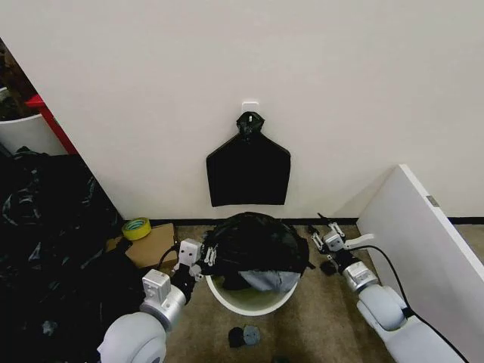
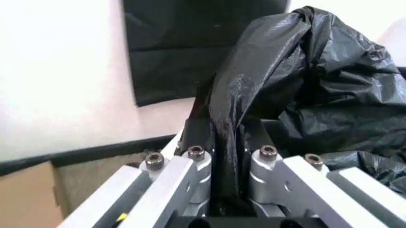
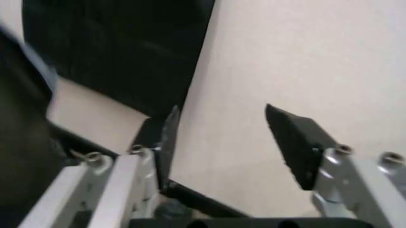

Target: Place the garbage bag over the trash bin.

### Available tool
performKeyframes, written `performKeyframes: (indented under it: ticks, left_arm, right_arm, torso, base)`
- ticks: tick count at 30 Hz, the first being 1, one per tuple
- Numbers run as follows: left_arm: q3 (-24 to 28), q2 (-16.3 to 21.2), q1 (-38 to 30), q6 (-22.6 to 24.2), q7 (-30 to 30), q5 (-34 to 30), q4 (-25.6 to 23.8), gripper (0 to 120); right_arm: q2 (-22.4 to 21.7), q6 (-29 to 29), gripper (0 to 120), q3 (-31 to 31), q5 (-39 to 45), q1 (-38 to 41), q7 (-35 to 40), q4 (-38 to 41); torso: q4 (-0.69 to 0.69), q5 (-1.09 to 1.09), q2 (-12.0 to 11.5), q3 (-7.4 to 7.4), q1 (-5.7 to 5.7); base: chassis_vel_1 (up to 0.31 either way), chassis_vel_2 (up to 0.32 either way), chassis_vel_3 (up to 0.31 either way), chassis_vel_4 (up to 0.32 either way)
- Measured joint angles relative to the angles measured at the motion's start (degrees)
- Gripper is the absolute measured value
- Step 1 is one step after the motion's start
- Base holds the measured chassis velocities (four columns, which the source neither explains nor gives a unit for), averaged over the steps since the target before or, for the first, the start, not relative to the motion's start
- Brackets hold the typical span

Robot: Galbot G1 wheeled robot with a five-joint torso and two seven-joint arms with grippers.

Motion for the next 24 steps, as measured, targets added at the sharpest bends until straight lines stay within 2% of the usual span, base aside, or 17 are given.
performKeyframes:
  ticks: [3, 6, 7, 9, 10, 12, 16, 24]
  left_arm:
    - [-0.56, -1.36, -0.88, 0.95, -2.28, -3.12, 0.16, 6]
    - [-1.13, -2.23, -1.58, 1.51, -3.19, -4.90, 0.16, 6]
    - [-1.13, -2.23, -1.58, 1.51, -3.19, -4.90, 0.16, 6]
    - [-1.79, -2.62, -1.97, 1.59, -3.45, -5.66, 0.17, 6]
    - [-2.38, -2.86, -2.30, 1.63, -3.57, -6.11, 0.26, 6]
    - [-2.73, -2.97, -2.58, 1.65, -3.60, -6.37, 0.37, 6]
    - [-2.83, -2.90, -2.79, 1.71, -3.60, -6.51, 0.40, 6]
    - [-2.68, -2.52, -2.90, 1.78, -3.58, -6.47, 0.11, 6]
  right_arm:
    - [-0.51, -0.92, 68, 0.00, 4.53, -3.99, 0.55, 8.33]
    - [-0.68, 1.59, 80, -0.21, 3.31, -8.03, -2.84, 13.68]
    - [-0.68, 1.59, 80, -0.21, 3.31, -8.03, -2.84, 13.68]
    - [-0.70, 3.60, 86, -0.34, -0.62, -11.02, -6.61, 16.13]
    - [-0.76, 4.13, 93, -0.14, -5.65, -13.29, -9.37, 17.40]
    - [-0.90, 4.38, 99, 0.30, -10.96, -15.42, -12.32, 18.21]
    - [-0.91, 4.98, 100, 1.12, -18.24, -17.61, -15.48, 19.27]
    - [-0.32, 5.01, 100, 1.12, -23.81, -18.09, -15.03, 19.87]
  torso:
    - [0.00, -0.02, 0.00, 0.00, 0.00]
    - [-0.01, -0.02, 0.00, 0.00, -0.01]
    - [-0.01, -0.02, 0.00, 0.00, -0.01]
    - [-0.01, -0.01, 0.00, -0.01, -0.01]
    - [0.00, -0.01, 0.00, -0.01, -0.01]
    - [-0.01, -0.01, 0.00, -0.01, -0.01]
    - [-0.01, -0.01, 0.00, -0.01, -0.01]
    - [0.00, -0.01, 0.00, -0.01, -0.01]
  base:
    - [0.000, 0.000, 0.000, 0.000]
    - [0.000, 0.000, 0.000, 0.000]
    - [0.000, 0.000, 0.000, 0.000]
    - [0.000, 0.000, 0.000, 0.000]
    - [0.000, 0.000, 0.000, 0.000]
    - [0.000, 0.000, 0.000, 0.000]
    - [0.000, 0.000, 0.000, 0.000]
    - [0.000, 0.000, 0.000, 0.000]
